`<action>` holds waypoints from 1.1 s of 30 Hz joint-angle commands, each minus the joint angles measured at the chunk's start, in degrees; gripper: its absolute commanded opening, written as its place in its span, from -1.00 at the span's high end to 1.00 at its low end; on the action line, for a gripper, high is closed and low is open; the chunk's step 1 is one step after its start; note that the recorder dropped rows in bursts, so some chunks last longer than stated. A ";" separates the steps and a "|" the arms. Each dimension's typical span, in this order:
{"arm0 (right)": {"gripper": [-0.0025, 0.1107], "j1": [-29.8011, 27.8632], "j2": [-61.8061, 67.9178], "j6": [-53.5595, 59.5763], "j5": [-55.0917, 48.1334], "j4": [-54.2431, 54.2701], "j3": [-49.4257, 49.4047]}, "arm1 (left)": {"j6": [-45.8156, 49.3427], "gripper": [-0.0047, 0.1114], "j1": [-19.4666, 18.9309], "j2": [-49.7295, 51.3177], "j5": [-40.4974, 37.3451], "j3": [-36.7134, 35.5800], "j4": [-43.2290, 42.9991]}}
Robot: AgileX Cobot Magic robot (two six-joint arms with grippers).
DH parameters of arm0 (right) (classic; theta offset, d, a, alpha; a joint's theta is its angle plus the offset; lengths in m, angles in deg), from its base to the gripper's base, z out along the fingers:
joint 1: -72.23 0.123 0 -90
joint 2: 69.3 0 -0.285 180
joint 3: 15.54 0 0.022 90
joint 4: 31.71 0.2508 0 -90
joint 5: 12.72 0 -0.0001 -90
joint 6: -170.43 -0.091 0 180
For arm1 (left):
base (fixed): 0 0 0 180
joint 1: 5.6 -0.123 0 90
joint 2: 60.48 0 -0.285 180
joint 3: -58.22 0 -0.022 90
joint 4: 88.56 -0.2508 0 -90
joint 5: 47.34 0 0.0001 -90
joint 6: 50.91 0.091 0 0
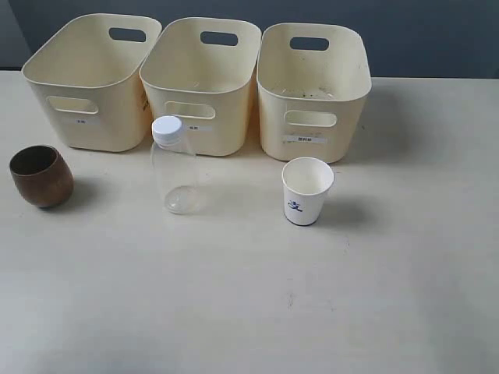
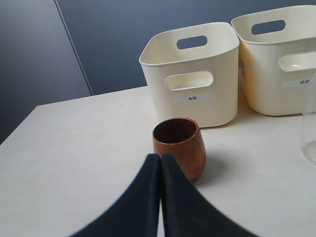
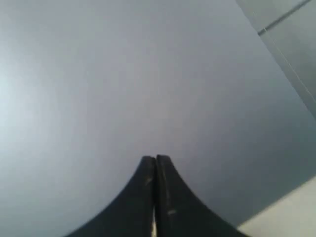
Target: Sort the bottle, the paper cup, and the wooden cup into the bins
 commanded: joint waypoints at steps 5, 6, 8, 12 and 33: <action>0.97 -0.28 6.81 -0.56 -11.74 -16.33 24.60 | -0.12 0.92 0.04 0.22 0.26 0.28 0.13; 0.97 -0.18 9.14 -0.17 -14.83 -16.45 27.81 | -0.12 0.92 0.04 0.22 0.26 0.28 0.13; 0.97 -0.18 13.76 2.63 -18.83 -15.64 32.98 | -0.12 0.92 0.04 0.22 0.26 0.28 0.13; 0.97 2.10 27.93 19.48 -31.50 -5.35 45.64 | -0.12 0.92 0.04 0.22 0.26 0.28 0.13; 0.97 24.75 79.34 43.54 -62.10 -13.85 63.61 | -0.12 0.92 0.04 0.22 0.26 0.28 0.13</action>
